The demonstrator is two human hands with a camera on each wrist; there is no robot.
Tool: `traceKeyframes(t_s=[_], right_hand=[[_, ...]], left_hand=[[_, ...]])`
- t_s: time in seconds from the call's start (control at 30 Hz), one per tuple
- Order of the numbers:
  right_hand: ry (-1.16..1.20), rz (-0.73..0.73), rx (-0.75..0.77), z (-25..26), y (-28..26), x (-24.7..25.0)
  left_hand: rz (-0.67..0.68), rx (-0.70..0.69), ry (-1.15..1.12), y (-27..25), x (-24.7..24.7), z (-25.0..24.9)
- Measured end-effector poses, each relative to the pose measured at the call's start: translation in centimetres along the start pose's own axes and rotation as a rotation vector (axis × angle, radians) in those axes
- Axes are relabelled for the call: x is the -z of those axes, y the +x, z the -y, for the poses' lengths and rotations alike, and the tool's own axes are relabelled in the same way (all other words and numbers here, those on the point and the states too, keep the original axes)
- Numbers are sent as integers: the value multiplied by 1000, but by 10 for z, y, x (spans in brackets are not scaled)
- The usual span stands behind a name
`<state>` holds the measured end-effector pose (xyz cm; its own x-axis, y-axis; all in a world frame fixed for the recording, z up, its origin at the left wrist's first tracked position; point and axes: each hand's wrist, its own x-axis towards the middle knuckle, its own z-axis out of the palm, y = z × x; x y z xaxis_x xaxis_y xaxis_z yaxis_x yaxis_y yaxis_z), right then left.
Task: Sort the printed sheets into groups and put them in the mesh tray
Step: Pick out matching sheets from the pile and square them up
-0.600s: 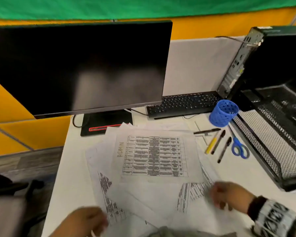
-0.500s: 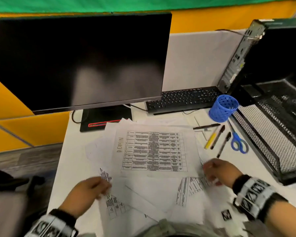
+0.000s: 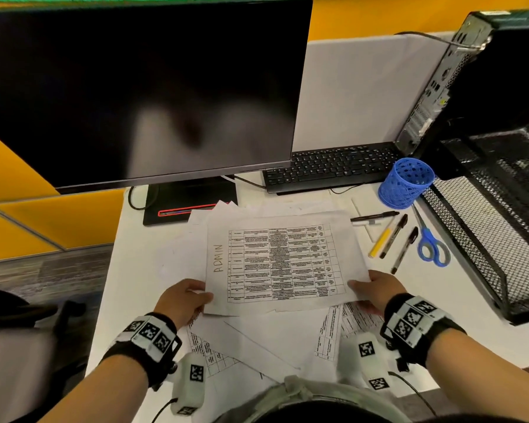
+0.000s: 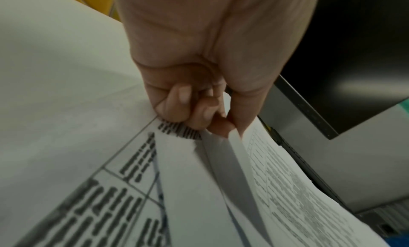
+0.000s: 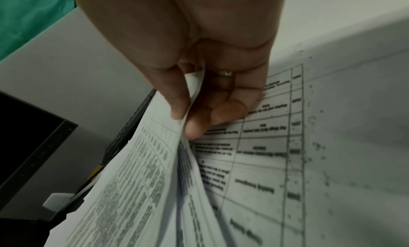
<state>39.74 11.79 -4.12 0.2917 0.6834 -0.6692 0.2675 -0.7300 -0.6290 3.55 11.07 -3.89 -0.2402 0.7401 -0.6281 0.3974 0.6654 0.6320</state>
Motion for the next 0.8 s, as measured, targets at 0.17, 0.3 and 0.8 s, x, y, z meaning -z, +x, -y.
traceKeyframes(t_s=[0.17, 0.3, 0.8], right_hand=[[-26, 26, 233, 9, -6, 17], [-103, 134, 366, 11, -14, 24], [-202, 46, 306, 43, 21, -5]], left_hand=[[-154, -198, 112, -19, -1, -12], [-292, -494, 249, -28, 6, -26], [192, -555, 315, -57, -2, -17]])
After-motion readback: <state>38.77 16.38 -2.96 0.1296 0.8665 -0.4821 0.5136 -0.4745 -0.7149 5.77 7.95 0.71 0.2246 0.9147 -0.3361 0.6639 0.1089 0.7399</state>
